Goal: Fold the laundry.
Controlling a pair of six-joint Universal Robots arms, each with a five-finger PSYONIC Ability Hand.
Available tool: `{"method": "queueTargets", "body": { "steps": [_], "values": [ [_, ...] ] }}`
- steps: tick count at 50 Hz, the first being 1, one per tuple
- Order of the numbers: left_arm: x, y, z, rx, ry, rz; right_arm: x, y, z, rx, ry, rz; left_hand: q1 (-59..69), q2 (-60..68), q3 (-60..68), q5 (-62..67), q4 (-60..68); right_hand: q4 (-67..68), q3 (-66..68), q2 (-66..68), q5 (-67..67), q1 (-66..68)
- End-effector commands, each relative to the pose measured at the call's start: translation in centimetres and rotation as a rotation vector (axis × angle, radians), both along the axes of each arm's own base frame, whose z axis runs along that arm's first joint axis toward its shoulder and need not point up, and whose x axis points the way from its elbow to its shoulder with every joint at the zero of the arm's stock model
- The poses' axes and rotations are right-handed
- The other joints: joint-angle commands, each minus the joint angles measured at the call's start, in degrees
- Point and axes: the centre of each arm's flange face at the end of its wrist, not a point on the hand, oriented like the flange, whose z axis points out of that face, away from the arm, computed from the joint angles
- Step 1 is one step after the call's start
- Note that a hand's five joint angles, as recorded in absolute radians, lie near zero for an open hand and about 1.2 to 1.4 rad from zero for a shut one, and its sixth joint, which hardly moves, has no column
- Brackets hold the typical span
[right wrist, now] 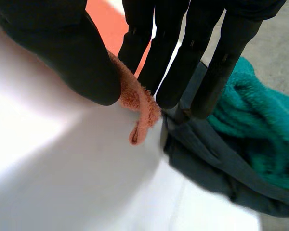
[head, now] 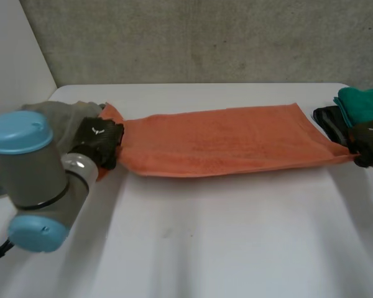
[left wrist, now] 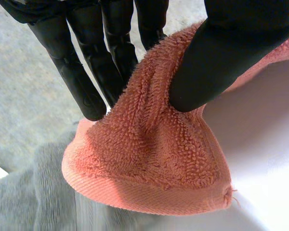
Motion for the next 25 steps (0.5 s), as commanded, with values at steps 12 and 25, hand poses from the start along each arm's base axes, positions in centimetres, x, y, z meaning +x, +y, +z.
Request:
{"method": "queueTargets", "body": {
  "steps": [12,25],
  "values": [
    [3.0,7.8,-3.4,0.309,-0.16,-0.023,-1.8,8.9,-0.6,0.255,0.412,0.134,15.7,11.3,11.7,12.9,11.1,11.4,11.7,11.9,13.3,14.4],
    [-1.3,-2.1,-1.5,0.019,-0.215,-0.056,2.4,0.3,1.2,-0.079,0.437,0.093,15.7,11.3,11.7,12.9,11.1,11.4,11.7,11.9,13.3,14.4]
  ]
}}
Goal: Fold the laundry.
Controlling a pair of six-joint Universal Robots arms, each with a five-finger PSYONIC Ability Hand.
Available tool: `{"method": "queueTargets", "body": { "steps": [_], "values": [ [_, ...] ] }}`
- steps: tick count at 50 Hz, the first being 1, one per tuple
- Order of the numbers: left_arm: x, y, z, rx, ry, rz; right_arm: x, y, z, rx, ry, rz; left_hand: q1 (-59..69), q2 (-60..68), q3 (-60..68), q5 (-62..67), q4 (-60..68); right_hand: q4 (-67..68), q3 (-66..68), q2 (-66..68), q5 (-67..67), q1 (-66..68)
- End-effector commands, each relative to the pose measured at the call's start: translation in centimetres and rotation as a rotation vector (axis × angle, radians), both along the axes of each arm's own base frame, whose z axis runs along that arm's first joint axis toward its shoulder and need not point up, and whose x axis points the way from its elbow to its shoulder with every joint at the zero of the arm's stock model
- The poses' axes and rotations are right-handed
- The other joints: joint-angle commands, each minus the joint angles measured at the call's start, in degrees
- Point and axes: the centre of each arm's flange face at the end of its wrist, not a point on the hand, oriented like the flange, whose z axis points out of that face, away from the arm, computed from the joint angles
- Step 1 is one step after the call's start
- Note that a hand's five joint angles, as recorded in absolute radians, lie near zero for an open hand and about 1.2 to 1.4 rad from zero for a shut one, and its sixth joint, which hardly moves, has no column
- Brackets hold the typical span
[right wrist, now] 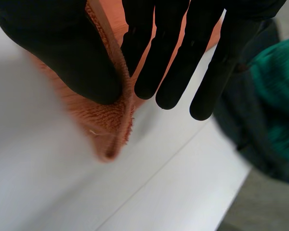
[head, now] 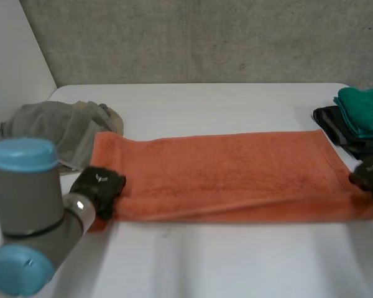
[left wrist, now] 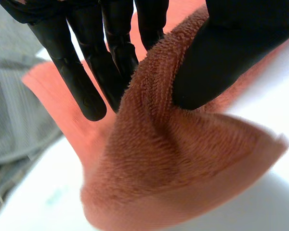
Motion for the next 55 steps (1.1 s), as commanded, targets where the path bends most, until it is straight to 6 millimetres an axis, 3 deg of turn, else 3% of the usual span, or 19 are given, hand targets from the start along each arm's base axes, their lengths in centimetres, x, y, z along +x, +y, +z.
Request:
{"method": "queueTargets", "body": {
  "steps": [1,4,5,6,7,8,9,10,13,17,19,23,30,38,39,43,48,51,55],
  "values": [
    [-3.0,-7.4,3.0,-0.256,-0.012,-0.037,3.1,-6.6,4.0,-0.322,-0.034,0.0,15.7,11.3,11.7,12.9,11.1,11.3,11.7,11.9,13.3,14.4],
    [-4.4,-11.3,7.8,-0.48,0.015,-0.035,4.3,-8.8,7.3,-0.505,-0.057,0.022,15.7,11.3,11.7,12.9,11.1,11.3,11.7,11.9,13.3,14.4],
    [-4.8,-12.1,9.4,-0.549,0.027,-0.033,5.0,-10.0,10.0,-0.65,-0.079,0.035,15.7,11.3,11.7,12.9,11.1,11.3,11.7,11.9,13.3,14.4],
    [-5.4,-13.5,12.9,-0.694,0.059,-0.024,5.3,-10.4,11.3,-0.723,-0.089,0.041,15.7,11.3,11.7,12.9,11.1,11.3,11.7,11.9,13.3,14.4],
    [-5.7,-14.1,14.6,-0.764,0.082,-0.018,5.5,-10.9,12.8,-0.807,-0.099,0.045,15.7,11.3,11.7,12.9,11.1,11.3,11.7,11.9,13.3,14.4],
    [-5.9,-14.5,16.5,-0.838,0.104,-0.012,5.8,-11.6,16.0,-0.981,-0.126,0.05,15.7,11.3,11.7,12.9,11.1,11.3,11.7,11.9,13.3,14.4],
    [-6.1,-14.9,19.8,-0.971,0.156,0.004,5.9,-11.7,17.1,-1.044,-0.139,0.053,15.7,11.3,11.7,12.9,11.1,11.3,11.7,11.9,13.3,14.4],
    [-6.1,-15.0,21.4,-1.032,0.182,0.012,6.1,-11.7,18.4,-1.115,-0.157,0.06,15.7,11.3,11.7,12.9,11.1,11.3,11.7,11.9,13.3,14.4],
    [-5.7,-15.0,25.6,-1.198,0.263,0.046,6.4,-11.0,22.4,-1.328,-0.227,0.083,15.7,11.3,11.7,12.9,11.1,11.3,11.7,11.9,13.3,14.4],
    [-5.5,-14.8,26.6,-1.223,0.343,0.048,6.7,-10.5,23.1,-1.364,-0.271,0.099,15.7,11.3,11.7,12.9,11.1,11.3,11.7,11.9,13.3,14.4],
    [-5.4,-14.9,26.3,-1.195,0.376,0.049,6.9,-10.5,22.0,-1.318,-0.279,0.098,15.7,11.3,11.7,12.9,11.1,11.3,11.7,11.9,13.3,14.4],
    [-4.9,-15.2,23.2,-1.048,0.415,0.04,7.2,-10.4,19.9,-1.228,-0.289,0.1,15.7,11.3,11.7,12.9,11.1,11.3,11.7,11.9,13.3,14.4],
    [-3.5,-14.8,15.4,-0.802,0.353,0.056,7.3,-10.7,14.8,-1.066,-0.324,0.088,15.7,11.3,11.7,12.9,11.1,11.3,11.7,11.9,13.3,14.4],
    [-3.3,-13.0,6.4,-0.601,0.276,0.05,7.7,-10.1,3.6,-0.702,-0.324,0.09,15.7,11.3,11.7,12.9,11.1,11.3,11.7,11.9,13.3,14.4],
    [-3.2,-12.7,4.3,-0.558,0.257,0.047,7.6,-9.9,2.6,-0.665,-0.32,0.084,15.7,11.3,11.7,12.9,11.1,11.3,11.7,11.9,13.3,14.4],
    [-3.5,-11.1,0.1,-0.446,0.218,0.014,7.3,-8.5,-0.7,-0.5,-0.302,0.055,15.7,11.3,11.7,12.9,11.1,11.3,11.7,11.9,13.3,14.4],
    [-3.2,-8.3,-2.1,-0.344,0.176,-0.013,6.6,-5.1,-2.8,-0.255,-0.267,0.029,15.7,11.3,11.7,12.9,11.1,11.3,11.7,11.9,13.3,14.4],
    [-2.0,-5.9,-0.8,-0.297,0.149,-0.01,6.4,-3.7,-2.5,-0.191,-0.253,0.026,15.7,11.3,11.7,12.9,11.1,11.3,11.7,11.9,13.3,14.4],
    [-0.5,-2.1,-0.1,-0.193,0.106,-0.01,3.8,-1.6,-0.4,-0.144,-0.203,-0.022,15.7,11.3,11.7,12.9,11.1,11.3,11.7,11.9,13.3,14.4]
  ]
}}
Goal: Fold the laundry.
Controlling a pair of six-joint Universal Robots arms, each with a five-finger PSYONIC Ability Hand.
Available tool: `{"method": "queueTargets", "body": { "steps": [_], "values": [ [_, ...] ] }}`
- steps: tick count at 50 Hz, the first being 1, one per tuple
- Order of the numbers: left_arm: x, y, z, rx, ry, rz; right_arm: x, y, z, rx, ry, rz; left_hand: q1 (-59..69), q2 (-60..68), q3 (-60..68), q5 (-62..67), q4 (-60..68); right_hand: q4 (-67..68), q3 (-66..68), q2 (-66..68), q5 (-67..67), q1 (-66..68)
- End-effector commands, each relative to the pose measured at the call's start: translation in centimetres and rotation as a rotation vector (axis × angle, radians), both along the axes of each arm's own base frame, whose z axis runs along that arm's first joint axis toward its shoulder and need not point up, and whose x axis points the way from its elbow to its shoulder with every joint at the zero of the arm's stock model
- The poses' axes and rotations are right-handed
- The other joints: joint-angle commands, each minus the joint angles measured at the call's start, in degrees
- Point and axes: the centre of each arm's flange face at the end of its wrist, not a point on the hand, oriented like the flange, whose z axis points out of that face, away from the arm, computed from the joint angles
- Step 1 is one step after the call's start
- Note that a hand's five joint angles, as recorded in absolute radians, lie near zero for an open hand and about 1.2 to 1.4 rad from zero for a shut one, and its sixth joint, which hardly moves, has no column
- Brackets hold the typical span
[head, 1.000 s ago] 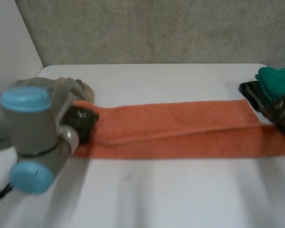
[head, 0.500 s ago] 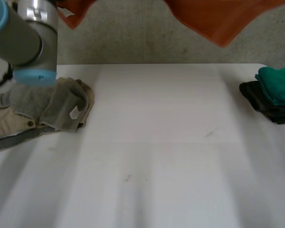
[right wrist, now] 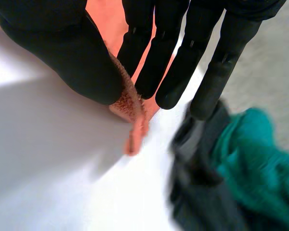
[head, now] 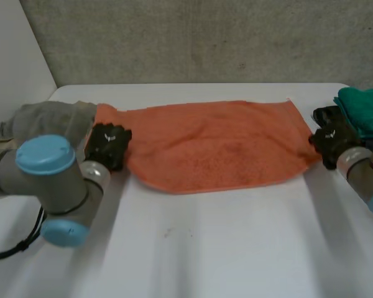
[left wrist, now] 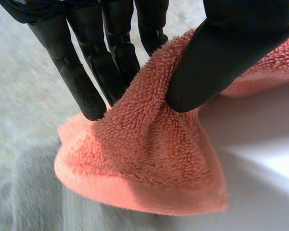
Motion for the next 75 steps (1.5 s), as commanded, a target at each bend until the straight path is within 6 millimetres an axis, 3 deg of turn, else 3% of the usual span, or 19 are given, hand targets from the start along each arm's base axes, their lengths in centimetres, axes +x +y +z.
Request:
{"method": "queueTargets", "body": {
  "steps": [1,6,9,14,17,22,28,33,36,49,51,54,56,59,60,64,66,71,75],
  "values": [
    [2.6,6.2,1.4,0.163,-0.074,-0.002,-3.7,4.5,2.7,0.149,0.102,-0.049,15.7,11.3,11.6,12.6,11.0,11.3,11.5,11.9,12.7,14.4],
    [5.1,12.1,1.4,0.377,-0.164,-0.006,-6.6,8.6,3.8,0.279,0.29,-0.038,15.7,11.3,11.6,12.6,11.0,11.3,11.5,11.9,12.7,14.4],
    [5.8,14.3,1.2,0.457,-0.196,-0.014,-8.4,10.6,3.9,0.358,0.371,-0.032,15.7,11.3,11.6,12.6,11.0,11.3,11.5,11.9,12.7,14.4],
    [5.9,16.5,1.4,0.492,-0.213,-0.045,-9.3,11.0,3.7,0.366,0.386,-0.048,15.7,11.3,11.6,12.6,11.0,11.3,11.5,11.9,12.7,14.4],
    [5.3,16.1,1.5,0.455,-0.2,-0.059,-9.4,10.1,3.8,0.298,0.372,-0.076,15.7,11.3,11.6,12.6,11.0,11.3,11.5,11.9,12.7,14.4],
    [3.9,13.0,2.3,0.315,-0.148,-0.044,-9.0,7.3,3.6,0.15,0.345,-0.094,15.7,11.3,11.6,12.6,11.0,11.3,11.5,11.9,12.7,14.4],
    [2.5,9.7,2.4,0.232,-0.116,-0.022,-5.0,2.9,2.4,-0.032,0.325,0.007,15.7,11.3,11.6,12.6,11.0,11.3,11.5,11.9,12.7,14.4],
    [1.6,6.2,1.4,0.169,-0.112,0.059,-3.2,0.0,0.6,-0.096,0.305,0.044,15.7,11.3,11.6,12.6,11.0,11.3,11.5,11.9,12.7,14.4],
    [1.4,5.1,0.8,0.164,-0.122,0.101,-1.5,-1.7,0.0,-0.151,0.273,0.07,15.7,11.3,11.6,12.6,11.0,11.3,11.5,11.9,12.7,14.4],
    [-0.3,0.7,-0.7,0.119,-0.115,0.166,1.3,-6.5,-2.3,-0.298,0.193,0.118,15.7,11.3,11.6,12.6,11.0,11.3,11.5,11.9,12.7,14.4],
    [-0.6,0.5,-0.5,0.11,-0.111,0.166,1.7,-6.6,-3.1,-0.3,0.195,0.123,15.7,11.3,11.6,12.6,11.0,2.8,3.1,3.5,4.3,6.0],
    [-1.0,0.5,-0.2,0.097,-0.103,0.156,2.2,-6.4,-3.4,-0.298,0.192,0.127,-17.0,-21.4,-21.1,-20.1,-21.7,-58.7,-58.5,-58.1,-57.3,-55.6],
    [-1.3,0.6,0.3,0.083,-0.097,0.151,2.5,-6.3,-3.3,-0.298,0.182,0.123,-33.2,-37.6,-37.3,-36.3,-37.9,-58.7,-58.5,-58.1,-57.3,-55.6],
    [-1.5,0.8,1.1,0.066,-0.086,0.152,2.4,-6.1,-2.4,-0.297,0.144,0.094,-43.1,-47.6,-47.2,-46.3,-47.9,-58.7,-58.5,-58.1,-57.3,-55.6],
    [-1.5,1.0,2.3,0.043,-0.073,0.16,2.2,-6.1,-2.1,-0.296,0.13,0.084,-48.7,-53.1,-52.8,-51.8,-53.4,-58.7,-58.5,-58.1,-57.3,-55.6],
    [-0.7,2.2,5.6,-0.003,-0.042,0.16,1.8,-4.9,-0.9,-0.267,0.063,0.067,-50.1,-54.5,-54.2,-53.2,-54.8,-58.7,-58.5,-58.1,-57.3,-55.6],
    [-0.2,2.8,6.1,-0.007,-0.039,0.161,1.8,-4.2,-0.4,-0.256,0.041,0.065,-49.9,-54.3,-54.0,-53.0,-54.6,-58.7,-58.5,-58.1,-57.3,-55.6],
    [0.4,5.1,6.5,0.014,-0.045,0.113,1.1,-1.4,1.9,-0.208,-0.022,0.055,-50.2,-54.7,-54.3,-53.4,-55.0,-58.7,-58.5,-58.1,-57.3,-55.6],
    [0.9,7.5,5.8,0.052,-0.055,0.035,-0.6,0.3,2.0,-0.101,-0.059,0.031,-49.9,-54.3,-54.0,-53.0,-54.6,-58.7,-58.5,-58.1,-57.3,-55.6]
  ]
}}
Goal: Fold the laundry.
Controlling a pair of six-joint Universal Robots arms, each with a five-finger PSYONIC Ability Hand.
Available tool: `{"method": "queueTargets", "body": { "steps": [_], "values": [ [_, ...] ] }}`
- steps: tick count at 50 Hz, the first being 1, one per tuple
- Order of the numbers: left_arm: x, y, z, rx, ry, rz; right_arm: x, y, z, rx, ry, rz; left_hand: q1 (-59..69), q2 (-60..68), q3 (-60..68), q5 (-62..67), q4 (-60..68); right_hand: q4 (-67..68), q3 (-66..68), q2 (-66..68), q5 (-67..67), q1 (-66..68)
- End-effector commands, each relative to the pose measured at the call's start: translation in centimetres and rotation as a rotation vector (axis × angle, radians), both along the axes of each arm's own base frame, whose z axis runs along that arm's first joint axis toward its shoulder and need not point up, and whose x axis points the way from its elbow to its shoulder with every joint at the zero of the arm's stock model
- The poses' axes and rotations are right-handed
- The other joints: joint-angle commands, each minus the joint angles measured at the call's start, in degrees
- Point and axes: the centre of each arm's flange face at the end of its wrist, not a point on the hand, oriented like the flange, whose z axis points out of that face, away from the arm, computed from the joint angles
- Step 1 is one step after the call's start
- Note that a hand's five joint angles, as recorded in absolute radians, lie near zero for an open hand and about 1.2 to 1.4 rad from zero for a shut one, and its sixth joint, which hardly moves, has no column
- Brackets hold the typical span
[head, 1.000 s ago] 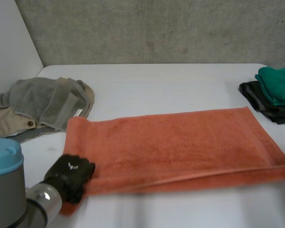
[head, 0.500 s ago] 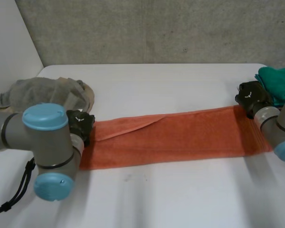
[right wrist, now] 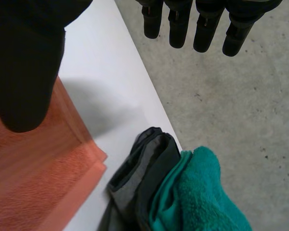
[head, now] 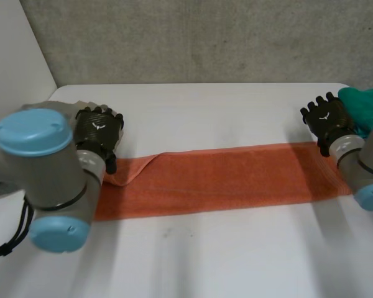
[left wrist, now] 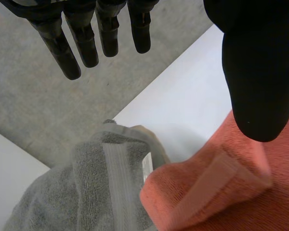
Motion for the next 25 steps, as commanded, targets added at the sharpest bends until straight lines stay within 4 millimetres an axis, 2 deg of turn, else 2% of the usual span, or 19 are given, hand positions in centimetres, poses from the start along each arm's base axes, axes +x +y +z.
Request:
{"method": "queueTargets", "body": {
  "steps": [1,6,7,10,11,14,18,21,22,25],
  "values": [
    [0.9,3.9,-0.7,0.058,-0.011,-0.116,-2.3,3.4,1.4,0.151,-0.075,-0.021,-1.3,-0.7,-0.7,-0.1,-0.3,-2.0,-2.4,-2.5,-2.9,-3.5],
    [0.5,4.0,-2.4,0.068,-0.04,-0.199,-3.5,5.8,1.6,0.301,-0.098,-0.008,-0.6,-0.1,-0.1,0.5,0.3,-2.0,-2.4,-2.5,-2.9,-3.5],
    [0.4,3.5,-3.5,0.078,-0.064,-0.207,-3.6,6.1,1.4,0.323,-0.101,-0.005,-0.4,0.1,0.1,0.7,0.5,-2.0,-2.4,-2.5,-2.9,-3.5],
    [1.1,2.1,-4.8,0.082,-0.108,-0.187,-4.1,6.8,0.8,0.371,-0.113,0.002,-0.3,0.3,0.3,0.9,0.7,-2.0,-2.4,-2.5,-2.9,-3.5],
    [1.7,0.8,-5.5,0.077,-0.141,-0.165,-4.2,7.0,0.6,0.38,-0.116,0.001,0.1,0.6,0.6,1.2,1.0,-2.0,-2.4,-2.5,-2.9,-3.5],
    [2.4,-1.1,-6.5,0.063,-0.2,-0.139,-4.6,7.2,0.2,0.396,-0.121,-0.006,0.7,1.3,1.3,1.9,1.7,-2.0,-2.4,-2.5,-2.9,-3.5],
    [2.4,-3.1,-7.7,0.036,-0.24,-0.132,-4.8,7.3,-0.1,0.402,-0.123,-0.011,3.8,4.3,4.3,4.9,4.7,-2.0,-2.4,-2.5,-2.9,-3.5],
    [2.4,-4.3,-7.9,0.015,-0.24,-0.119,-5.0,7.4,-0.3,0.411,-0.125,-0.019,3.9,4.5,4.5,5.1,4.9,-2.0,-2.4,-2.5,-2.9,-3.5],
    [2.5,-5.3,-7.8,-0.004,-0.234,-0.106,-5.1,7.3,-0.4,0.412,-0.126,-0.022,5.6,6.1,6.2,6.8,6.5,-2.0,-2.4,-2.5,-2.9,-3.5],
    [2.6,-7.0,-7.0,-0.057,-0.214,-0.077,-5.3,7.4,-0.6,0.41,-0.127,-0.026,8.6,9.2,9.2,9.8,9.6,-2.0,-2.4,-2.5,-2.9,-3.5]
  ]
}}
